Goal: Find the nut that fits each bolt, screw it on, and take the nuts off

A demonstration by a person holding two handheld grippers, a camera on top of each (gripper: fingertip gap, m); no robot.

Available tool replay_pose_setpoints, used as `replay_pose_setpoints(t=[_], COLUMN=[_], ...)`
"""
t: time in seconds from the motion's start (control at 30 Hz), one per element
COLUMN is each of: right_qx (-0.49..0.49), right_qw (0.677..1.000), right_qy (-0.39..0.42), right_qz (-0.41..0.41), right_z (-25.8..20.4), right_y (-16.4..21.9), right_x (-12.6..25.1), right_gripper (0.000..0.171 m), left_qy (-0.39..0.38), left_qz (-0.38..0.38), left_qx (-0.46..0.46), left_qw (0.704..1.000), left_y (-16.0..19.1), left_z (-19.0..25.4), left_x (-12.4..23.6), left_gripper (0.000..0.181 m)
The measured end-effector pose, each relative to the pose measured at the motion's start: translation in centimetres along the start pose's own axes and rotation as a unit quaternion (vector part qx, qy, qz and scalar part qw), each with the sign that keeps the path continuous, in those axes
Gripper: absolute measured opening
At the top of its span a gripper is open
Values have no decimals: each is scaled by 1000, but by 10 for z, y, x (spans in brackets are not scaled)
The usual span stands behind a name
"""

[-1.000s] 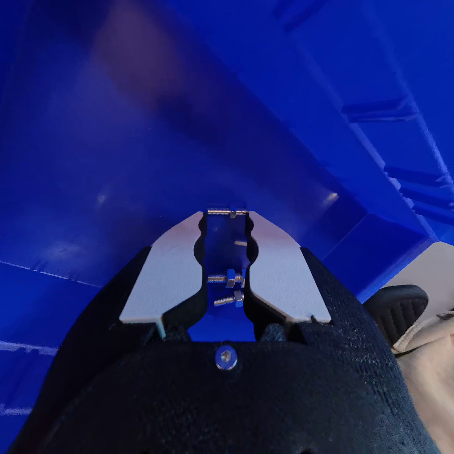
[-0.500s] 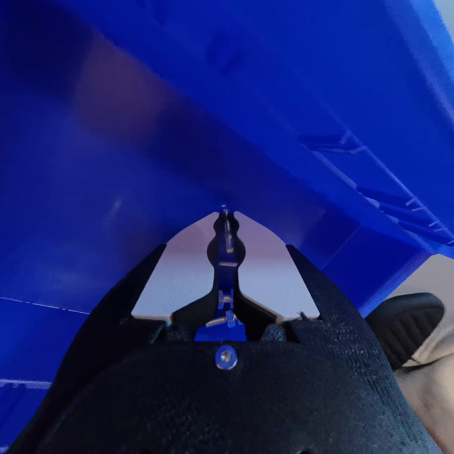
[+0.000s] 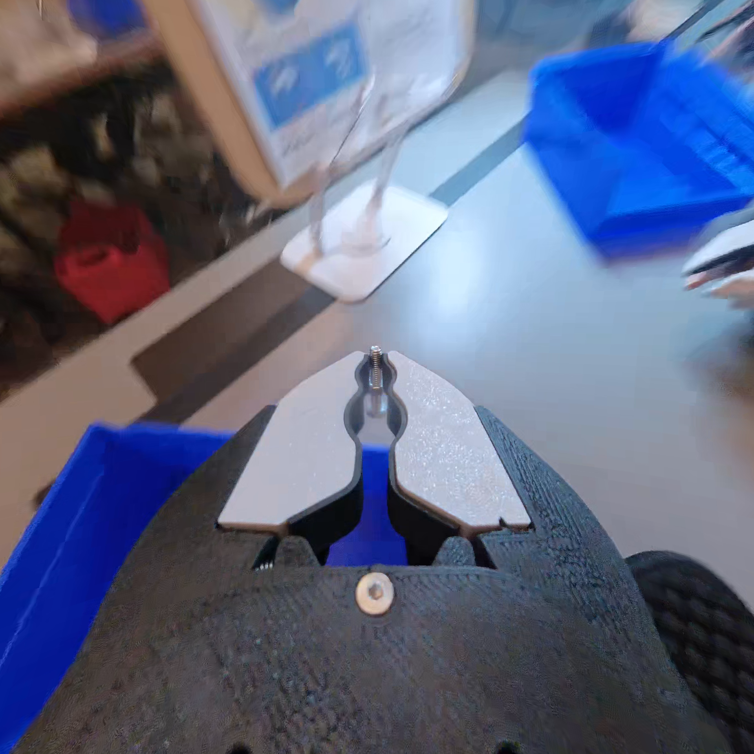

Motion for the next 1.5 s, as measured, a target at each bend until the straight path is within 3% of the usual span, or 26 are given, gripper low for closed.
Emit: replay_pose_setpoints(t=[0.13, 0.23, 0.4, 0.53, 0.7, 0.73, 0.83, 0.87, 1.23, 1.33, 1.5], right_qx=[7, 28, 4, -11, -45, -44, -46, -44, -26, -40, -65], right_qw=[999, 997, 981, 973, 965, 965, 962, 961, 973, 973, 967], right_qy=[-19, -62, -172, -215, -244, -244, -248, -251, -203, -202, -211], right_qz=[28, 47, 89, 87, 81, 82, 102, 106, 107, 109, 125], right_z=[-6, -20, -46, -65, -77, -78, -79, -79, -59, -57, -60], right_y=[-19, -43, -67, -45, -34, -34, -36, -37, -34, -36, -42], right_x=[-8, -19, -39, -44, -48, -48, -44, -43, -42, -42, -41], right_gripper=[23, 27, 42, 43, 42, 38, 1, 0, 0, 25, 31], left_qy=[98, 170, 229, 282, 312, 314, 319, 319, 312, 314, 323], left_qz=[143, 214, 285, 293, 285, 288, 291, 289, 305, 309, 313], left_qx=[-36, -38, -17, 29, 15, 12, -3, -5, 20, 31, 39], left_qw=[984, 961, 931, 913, 906, 904, 902, 903, 900, 897, 892], left_y=[-32, -39, -34, -11, 7, 8, 11, 12, 12, 13, 14], left_z=[89, 148, 200, 214, 227, 229, 234, 235, 224, 221, 221], left_x=[4, -13, -54, -75, -83, -83, -82, -82, -82, -82, -82], left_gripper=[6, 6, 5, 5, 5, 5, 5, 5, 5, 5, 5])
Point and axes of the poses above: each gripper's, where its closed fingertips meet, x back along the fingers, y out of its underside, z = x × y across the jaws, the point moved 4 cm from there along x, back along the fingers, and after that the axes turned 2 degrees about y, right-handed, at the moved point
